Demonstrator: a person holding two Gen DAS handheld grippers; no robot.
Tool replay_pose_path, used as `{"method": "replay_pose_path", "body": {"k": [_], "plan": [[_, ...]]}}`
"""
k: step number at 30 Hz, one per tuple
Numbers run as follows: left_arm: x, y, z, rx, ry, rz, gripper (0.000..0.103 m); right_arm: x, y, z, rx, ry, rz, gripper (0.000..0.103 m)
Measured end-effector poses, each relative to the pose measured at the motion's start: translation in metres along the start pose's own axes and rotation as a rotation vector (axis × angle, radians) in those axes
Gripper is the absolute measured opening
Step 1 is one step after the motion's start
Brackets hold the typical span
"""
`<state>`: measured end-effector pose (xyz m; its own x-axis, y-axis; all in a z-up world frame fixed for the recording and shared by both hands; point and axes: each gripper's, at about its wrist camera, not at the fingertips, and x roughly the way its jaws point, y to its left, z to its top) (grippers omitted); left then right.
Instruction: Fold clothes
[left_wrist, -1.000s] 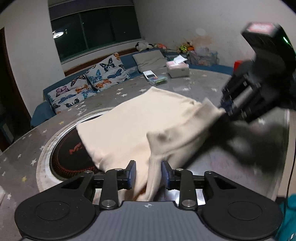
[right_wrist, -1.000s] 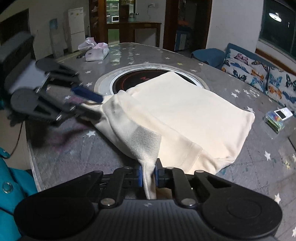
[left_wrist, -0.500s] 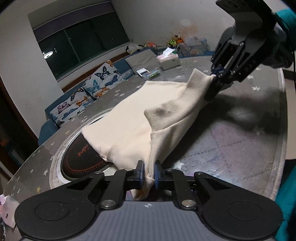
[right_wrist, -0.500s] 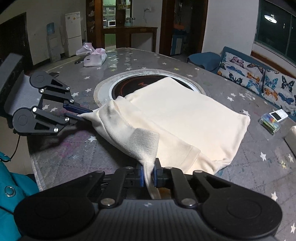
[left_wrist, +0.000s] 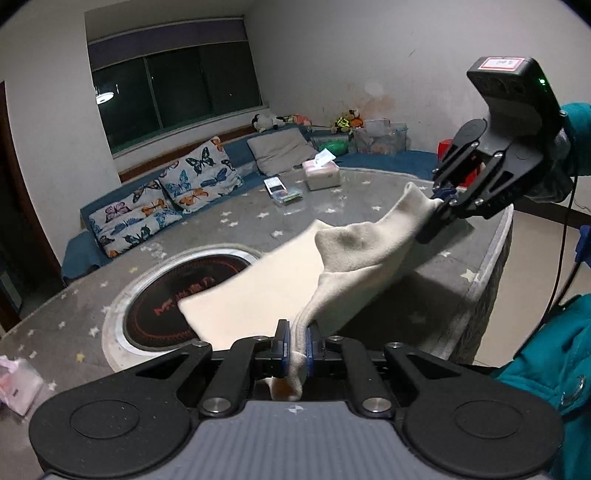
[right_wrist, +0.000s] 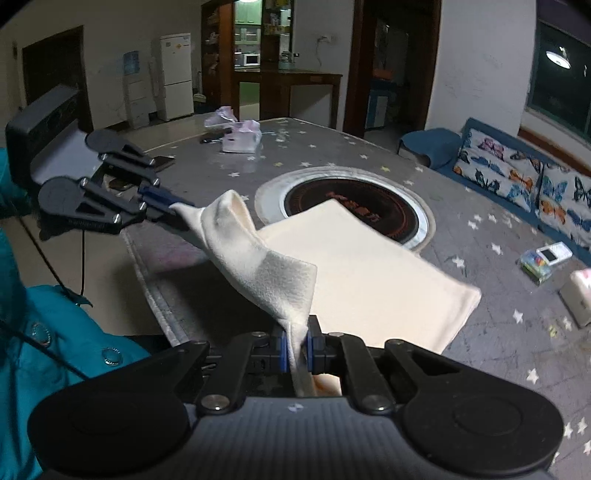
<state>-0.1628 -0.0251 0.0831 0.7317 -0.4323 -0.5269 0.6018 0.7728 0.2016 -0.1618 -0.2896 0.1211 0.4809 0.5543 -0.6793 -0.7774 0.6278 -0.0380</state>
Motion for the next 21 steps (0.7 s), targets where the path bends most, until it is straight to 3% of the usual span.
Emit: {"method": "replay_pose_path", "body": {"k": [9,16,21], "plan": [[0.047,0.039,0.032,-0.012,-0.025,0.042,0.009,0.029,-0.048,0.036,0.032,-0.003,-0.058,0.008],[0.124,0.078,0.04,-0.046,0.041,0.062,0.009,0.085,-0.105,0.06,0.039,0.067,-0.087,0.008],[0.177,0.101,0.031,-0.123,0.099,0.099,0.009,0.14,-0.134,0.053,0.094,0.118,-0.134,0.009]]}}
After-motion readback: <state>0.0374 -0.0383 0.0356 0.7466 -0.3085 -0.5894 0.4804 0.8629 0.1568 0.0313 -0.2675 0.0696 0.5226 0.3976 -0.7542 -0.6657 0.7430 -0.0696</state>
